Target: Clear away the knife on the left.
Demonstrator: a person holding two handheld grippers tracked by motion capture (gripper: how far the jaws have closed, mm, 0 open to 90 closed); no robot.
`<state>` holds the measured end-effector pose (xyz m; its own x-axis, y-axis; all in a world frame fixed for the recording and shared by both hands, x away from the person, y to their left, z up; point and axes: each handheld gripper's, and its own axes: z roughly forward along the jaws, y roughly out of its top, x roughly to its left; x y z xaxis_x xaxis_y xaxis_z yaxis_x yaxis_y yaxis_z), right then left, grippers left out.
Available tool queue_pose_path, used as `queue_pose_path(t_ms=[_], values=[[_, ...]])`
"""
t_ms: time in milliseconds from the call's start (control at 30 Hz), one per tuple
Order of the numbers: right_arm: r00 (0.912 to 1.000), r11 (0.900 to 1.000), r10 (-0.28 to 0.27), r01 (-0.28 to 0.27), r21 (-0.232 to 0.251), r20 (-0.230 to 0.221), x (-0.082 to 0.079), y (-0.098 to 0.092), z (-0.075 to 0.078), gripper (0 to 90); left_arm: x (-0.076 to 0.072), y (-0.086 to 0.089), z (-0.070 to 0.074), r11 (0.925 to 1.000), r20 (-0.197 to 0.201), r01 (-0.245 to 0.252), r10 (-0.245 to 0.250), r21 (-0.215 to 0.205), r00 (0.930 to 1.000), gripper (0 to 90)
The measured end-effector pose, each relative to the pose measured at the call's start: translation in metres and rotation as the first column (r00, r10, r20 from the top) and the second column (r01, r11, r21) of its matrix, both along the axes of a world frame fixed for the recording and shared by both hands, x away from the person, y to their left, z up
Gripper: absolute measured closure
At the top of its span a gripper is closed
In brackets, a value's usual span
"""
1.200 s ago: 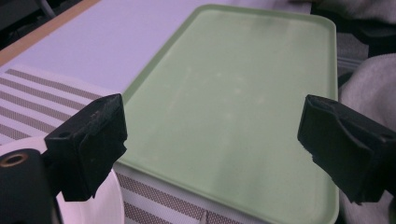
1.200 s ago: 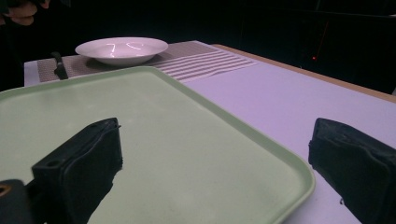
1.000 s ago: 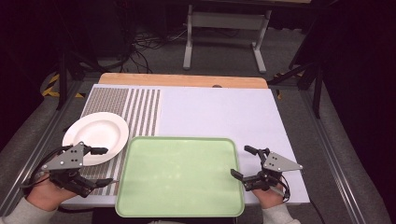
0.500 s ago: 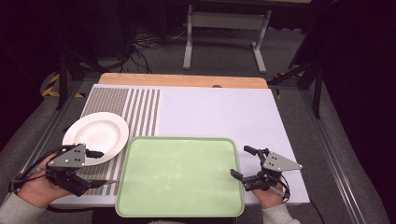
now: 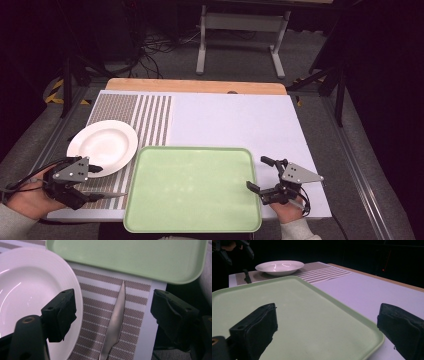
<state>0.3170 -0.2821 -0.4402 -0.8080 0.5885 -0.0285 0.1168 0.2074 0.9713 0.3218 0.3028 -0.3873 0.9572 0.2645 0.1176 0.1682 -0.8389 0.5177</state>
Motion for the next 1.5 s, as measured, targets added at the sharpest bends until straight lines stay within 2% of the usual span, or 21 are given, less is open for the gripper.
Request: queue_pose_path(t_ms=[67, 300, 467, 533, 700, 800, 933, 1167, 1200, 1300, 1400, 1433, 1467, 1500], values=[[1.0000, 1.000, 0.002, -0.002, 0.000, -0.003, 0.000, 0.000, 0.000, 3.4, 0.001, 0.004, -0.001, 0.9997, -0.001, 0.007, -0.007, 0.023, 1.0000, 23.4], [1.0000, 1.000, 0.004, -0.004, 0.003, -0.003, 0.000, 0.000, 0.000, 3.4, 0.004, 0.015, -0.007, 0.9951, -0.047, 0.017, -0.013, 0.097, 0.9988, 27.9], [1.0000, 1.000, 0.009, -0.009, 0.021, 0.000, 0.001, 0.000, 0.000, 3.4, 0.007, 0.020, -0.009, 0.9900, -0.078, 0.018, -0.007, 0.140, 0.9969, 29.6], [1.0000, 1.000, 0.007, -0.007, 0.018, -0.001, 0.001, 0.000, 0.000, 3.4, 0.008, 0.021, -0.010, 0.9893, -0.084, 0.028, -0.016, 0.143, 0.9963, 30.9], [0.9999, 1.000, 0.010, -0.010, 0.019, -0.005, 0.001, 0.000, 0.000, 3.4, 0.013, 0.024, -0.015, 0.9748, -0.134, 0.036, -0.006, 0.220, 0.9910, 33.4], [1.0000, 1.000, 0.008, -0.008, 0.022, -0.005, 0.001, -0.001, 0.000, 3.4, 0.015, 0.025, -0.017, 0.9709, -0.151, 0.043, -0.007, 0.235, 0.9885, 35.9], [0.9999, 1.000, 0.009, -0.009, 0.023, -0.005, 0.001, -0.001, 0.000, 3.4, 0.018, 0.028, -0.020, 0.9617, -0.168, 0.050, -0.004, 0.269, 0.9858, 39.7], [0.9999, 1.000, 0.009, -0.009, 0.022, -0.006, 0.001, -0.001, 0.000, 3.4, 0.022, 0.029, -0.025, 0.9321, -0.171, 0.072, -0.011, 0.355, 0.9852, 44.6], [0.9999, 1.000, 0.009, -0.009, 0.022, -0.006, 0.001, -0.001, 0.000, 3.4, 0.023, 0.029, -0.026, 0.9254, -0.172, 0.075, -0.011, 0.371, 0.9850, 45.3], [1.0000, 1.000, 0.008, -0.008, 0.020, -0.006, 0.001, -0.001, -0.001, 3.4, 0.024, 0.029, -0.029, 0.9117, -0.174, 0.088, -0.018, 0.401, 0.9846, 47.6], [0.9999, 1.000, 0.008, -0.008, 0.020, -0.006, 0.001, -0.001, -0.001, 3.4, 0.025, 0.029, -0.032, 0.9040, -0.180, 0.098, -0.024, 0.416, 0.9833, 49.8], [0.9999, 1.000, 0.009, -0.008, 0.020, -0.006, 0.001, -0.001, -0.001, 3.4, 0.025, 0.029, -0.032, 0.8986, -0.181, 0.104, -0.028, 0.426, 0.9830, 51.1], [0.9999, 1.000, 0.009, -0.008, 0.020, -0.006, 0.001, -0.001, -0.001, 3.4, 0.025, 0.029, -0.032, 0.8986, -0.181, 0.104, -0.028, 0.426, 0.9830, 52.6], [0.9999, 1.000, 0.009, -0.009, 0.021, -0.007, 0.001, -0.001, -0.001, 3.4, 0.026, 0.028, -0.034, 0.8901, -0.179, 0.115, -0.038, 0.441, 0.9830, 54.1]])
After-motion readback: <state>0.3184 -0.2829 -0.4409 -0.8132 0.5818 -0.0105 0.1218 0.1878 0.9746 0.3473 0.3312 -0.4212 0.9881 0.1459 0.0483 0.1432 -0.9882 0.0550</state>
